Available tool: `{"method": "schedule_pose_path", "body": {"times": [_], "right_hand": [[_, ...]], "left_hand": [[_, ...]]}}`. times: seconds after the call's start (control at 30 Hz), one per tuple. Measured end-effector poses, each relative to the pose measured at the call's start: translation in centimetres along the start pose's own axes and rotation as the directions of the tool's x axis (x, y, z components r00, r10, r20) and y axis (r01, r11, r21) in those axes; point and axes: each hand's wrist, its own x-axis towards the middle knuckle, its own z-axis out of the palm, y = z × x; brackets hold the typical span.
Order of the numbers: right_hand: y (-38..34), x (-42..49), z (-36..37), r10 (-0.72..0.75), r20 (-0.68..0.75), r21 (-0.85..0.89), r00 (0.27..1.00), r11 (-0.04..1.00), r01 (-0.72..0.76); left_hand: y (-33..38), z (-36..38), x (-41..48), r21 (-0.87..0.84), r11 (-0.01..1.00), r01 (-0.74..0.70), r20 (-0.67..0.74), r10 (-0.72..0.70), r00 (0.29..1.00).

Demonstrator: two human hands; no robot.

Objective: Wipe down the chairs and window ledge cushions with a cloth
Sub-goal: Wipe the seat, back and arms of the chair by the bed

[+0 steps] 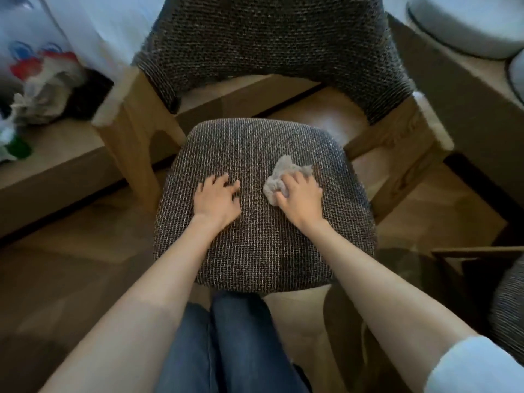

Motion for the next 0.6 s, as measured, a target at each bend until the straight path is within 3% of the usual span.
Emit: {"method": "schedule_pose_path", "body": {"times": [0.07, 0.1, 0.2, 0.37, 0.6], "right_hand": [[-0.8, -1.7, -2.3, 0.028, 0.213, 0.069, 0.977, 0.997, -0.044], [-1.4, -2.7, -3.6, 0.063, 0.324, 0.141, 0.944, 0.983, -0.114], [-3.0, -6.0, -8.1, 0.176, 0.519, 0.243, 0.836, 0.908, -0.342], [-6.2, -7.2, -18.9, 0.198, 0.459, 0.325, 0.866, 0.870, -0.371], [-10.6, -4.6, -30.3, 0.231, 0.317, 0.572, 0.920, 0.727, -0.380]], "left_hand": [[0.7, -2.8, -1.8, 0.081, 0.997, -0.015, 0.254, -0.006, 0.967], [1.0, -4.0, -3.1, 0.097, 0.995, -0.028, 0.307, -0.003, 0.952], [1.2, -8.8, -7.2, 0.053, 0.996, -0.078, 0.210, 0.065, 0.976], [2.2, -19.2, -12.3, -0.139, 0.983, -0.120, -0.001, 0.121, 0.993], [1.1, -28.6, -13.7, -0.302, 0.949, -0.095, -0.030, 0.090, 0.996]]}}
